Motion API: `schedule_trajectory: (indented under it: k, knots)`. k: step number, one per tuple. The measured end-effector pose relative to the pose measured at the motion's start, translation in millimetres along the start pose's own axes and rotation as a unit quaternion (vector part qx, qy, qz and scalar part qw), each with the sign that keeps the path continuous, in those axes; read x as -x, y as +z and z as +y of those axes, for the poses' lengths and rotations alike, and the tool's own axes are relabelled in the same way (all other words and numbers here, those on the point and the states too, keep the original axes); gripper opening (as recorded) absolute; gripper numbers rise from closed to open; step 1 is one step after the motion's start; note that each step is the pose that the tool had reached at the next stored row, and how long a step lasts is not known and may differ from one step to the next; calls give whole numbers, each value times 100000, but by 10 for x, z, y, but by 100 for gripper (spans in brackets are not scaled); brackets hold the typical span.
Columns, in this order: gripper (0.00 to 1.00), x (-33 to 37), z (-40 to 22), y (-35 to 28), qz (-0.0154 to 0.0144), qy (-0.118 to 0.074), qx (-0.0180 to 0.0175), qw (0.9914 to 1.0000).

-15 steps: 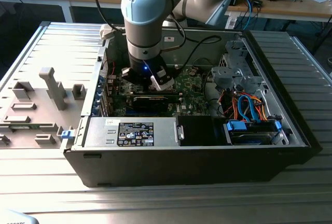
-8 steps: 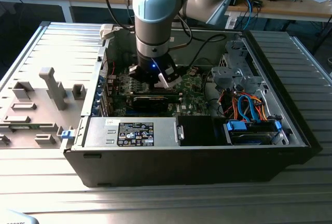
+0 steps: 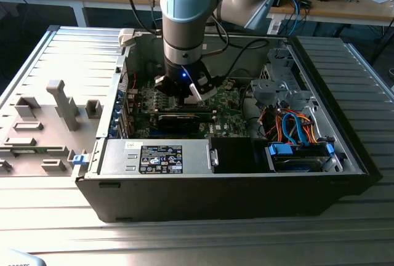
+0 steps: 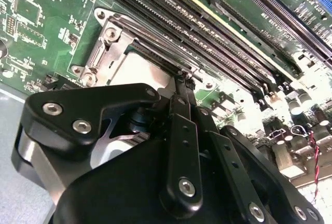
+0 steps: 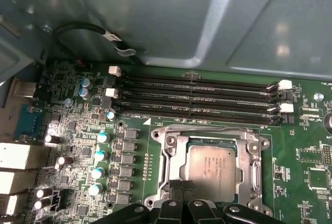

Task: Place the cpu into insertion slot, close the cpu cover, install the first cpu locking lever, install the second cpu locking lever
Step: 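Install the second cpu locking lever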

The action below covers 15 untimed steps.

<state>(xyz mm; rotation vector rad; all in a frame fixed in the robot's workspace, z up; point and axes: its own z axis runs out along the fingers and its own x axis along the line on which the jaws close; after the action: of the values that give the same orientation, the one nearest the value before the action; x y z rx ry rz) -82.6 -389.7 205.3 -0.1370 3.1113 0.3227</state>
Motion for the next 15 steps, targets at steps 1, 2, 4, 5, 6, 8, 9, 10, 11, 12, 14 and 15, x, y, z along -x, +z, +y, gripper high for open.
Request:
schedule_trajectory:
  k: [1,2,4,5,6,8,9,10,11,12,14,15]
  knots:
    - [11,1,10,2,13,-3,-148,100000]
    - [11,2,23,4,30,-2,-314,100000]
    - [11,5,49,11,55,-3,-638,99998]
    - [11,6,63,13,73,1,-814,99997]
    - [11,7,75,16,84,-1,-980,99995]
    - [11,8,94,20,109,2,-1227,99992]
    - [11,10,111,23,128,0,-1426,99990]
    - [11,12,121,25,134,1,-1528,99988]
    - [11,13,132,28,146,2,-1649,99986]
    - [11,16,144,30,161,-2,-1818,99983]
    - [11,22,166,35,189,-4,-2146,99977]
    - [11,25,177,37,209,-2,-2305,99973]
